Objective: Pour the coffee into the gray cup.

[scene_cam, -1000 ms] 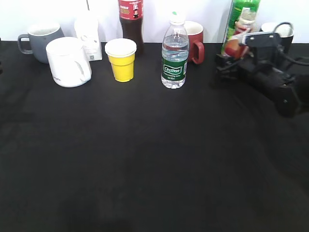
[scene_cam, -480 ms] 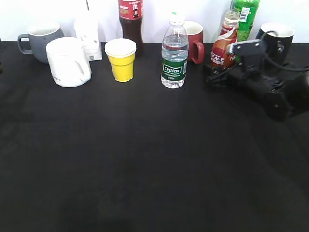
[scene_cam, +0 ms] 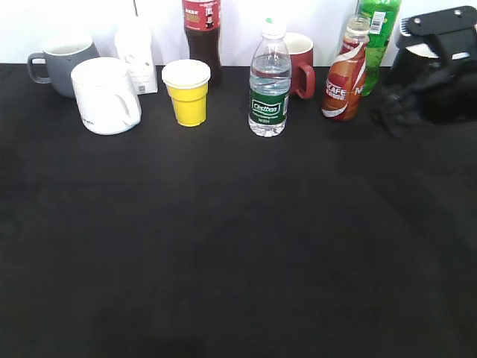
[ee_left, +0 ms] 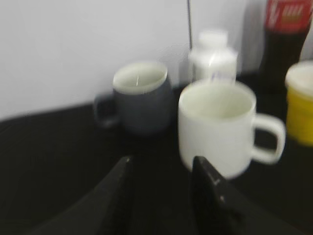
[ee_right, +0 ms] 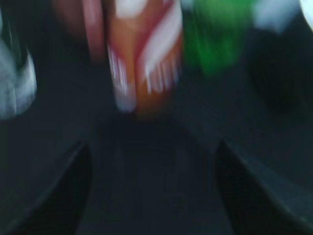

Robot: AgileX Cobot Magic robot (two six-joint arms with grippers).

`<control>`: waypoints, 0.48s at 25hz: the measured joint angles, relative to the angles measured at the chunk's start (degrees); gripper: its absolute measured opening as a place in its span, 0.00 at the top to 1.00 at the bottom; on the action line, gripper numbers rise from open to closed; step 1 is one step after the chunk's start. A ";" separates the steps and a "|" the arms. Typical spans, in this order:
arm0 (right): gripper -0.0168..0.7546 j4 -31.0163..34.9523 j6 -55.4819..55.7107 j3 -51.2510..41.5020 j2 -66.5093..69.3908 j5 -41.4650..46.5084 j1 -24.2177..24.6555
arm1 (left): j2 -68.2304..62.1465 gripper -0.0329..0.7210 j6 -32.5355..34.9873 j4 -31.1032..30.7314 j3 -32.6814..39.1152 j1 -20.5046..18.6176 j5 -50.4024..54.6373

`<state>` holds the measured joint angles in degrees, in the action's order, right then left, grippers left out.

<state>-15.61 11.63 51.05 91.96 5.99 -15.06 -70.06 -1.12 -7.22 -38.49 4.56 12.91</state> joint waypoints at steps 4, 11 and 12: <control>0.21 10.48 -5.03 5.03 -5.71 32.95 -2.24 | 0.07 0.40 0.00 6.65 -9.54 0.41 32.61; 0.21 12.20 -7.77 6.33 -30.77 48.65 -2.24 | 16.25 0.36 -0.02 11.32 -12.86 0.41 54.19; 0.21 12.20 -7.70 6.33 -34.94 50.26 -2.24 | 20.73 0.35 -0.02 11.32 -12.86 0.41 54.59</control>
<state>-3.40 3.93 57.38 57.02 56.25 -17.30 -49.33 -1.15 4.09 -51.35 4.97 67.49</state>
